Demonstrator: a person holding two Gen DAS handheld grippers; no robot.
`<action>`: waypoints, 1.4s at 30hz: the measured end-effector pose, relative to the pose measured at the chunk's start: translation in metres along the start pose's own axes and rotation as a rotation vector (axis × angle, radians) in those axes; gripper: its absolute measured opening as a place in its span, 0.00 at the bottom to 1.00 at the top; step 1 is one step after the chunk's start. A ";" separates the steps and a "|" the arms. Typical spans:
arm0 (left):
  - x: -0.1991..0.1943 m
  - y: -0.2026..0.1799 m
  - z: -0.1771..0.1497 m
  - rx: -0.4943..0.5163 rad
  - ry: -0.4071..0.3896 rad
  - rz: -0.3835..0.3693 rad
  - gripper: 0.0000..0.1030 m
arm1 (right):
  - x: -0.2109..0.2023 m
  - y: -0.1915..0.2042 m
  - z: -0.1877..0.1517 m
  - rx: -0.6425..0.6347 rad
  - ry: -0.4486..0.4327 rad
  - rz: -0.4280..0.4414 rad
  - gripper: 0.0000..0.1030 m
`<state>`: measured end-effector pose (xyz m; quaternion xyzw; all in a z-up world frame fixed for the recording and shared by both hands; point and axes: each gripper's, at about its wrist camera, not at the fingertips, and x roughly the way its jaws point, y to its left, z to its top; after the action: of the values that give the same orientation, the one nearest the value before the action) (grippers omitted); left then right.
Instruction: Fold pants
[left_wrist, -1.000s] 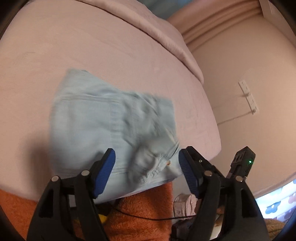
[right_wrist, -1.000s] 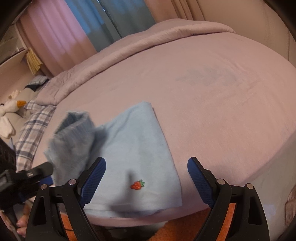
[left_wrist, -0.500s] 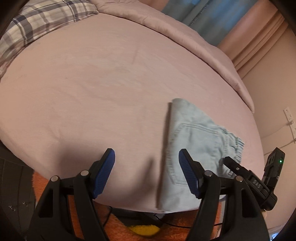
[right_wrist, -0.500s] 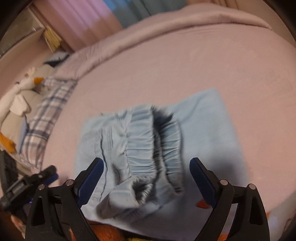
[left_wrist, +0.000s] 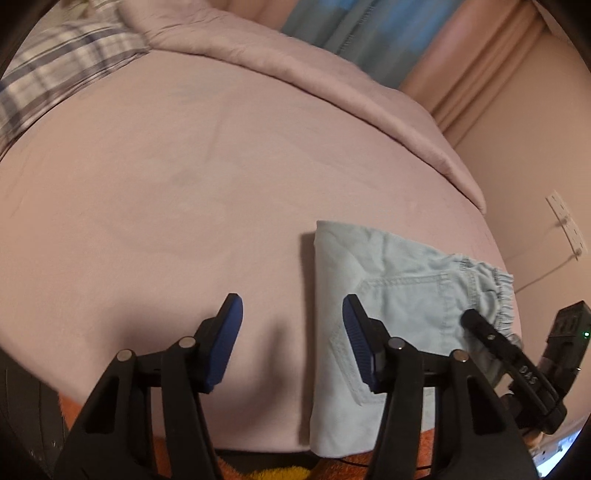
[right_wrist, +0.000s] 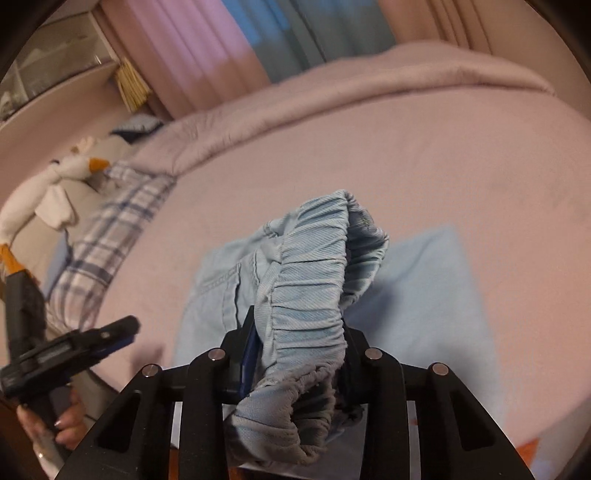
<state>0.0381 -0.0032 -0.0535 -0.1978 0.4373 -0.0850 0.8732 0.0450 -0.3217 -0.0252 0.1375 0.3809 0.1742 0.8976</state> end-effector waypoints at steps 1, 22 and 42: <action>0.006 -0.007 0.003 0.016 0.007 -0.012 0.52 | -0.006 -0.003 0.003 0.004 -0.022 -0.012 0.35; 0.082 -0.022 -0.039 0.128 0.201 -0.035 0.42 | 0.026 -0.068 -0.015 0.092 0.063 -0.197 0.36; 0.044 0.000 -0.081 0.073 0.270 -0.100 0.44 | 0.023 -0.069 -0.019 0.104 0.054 -0.204 0.40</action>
<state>0.0002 -0.0392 -0.1293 -0.1743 0.5370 -0.1701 0.8077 0.0606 -0.3721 -0.0782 0.1396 0.4255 0.0656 0.8917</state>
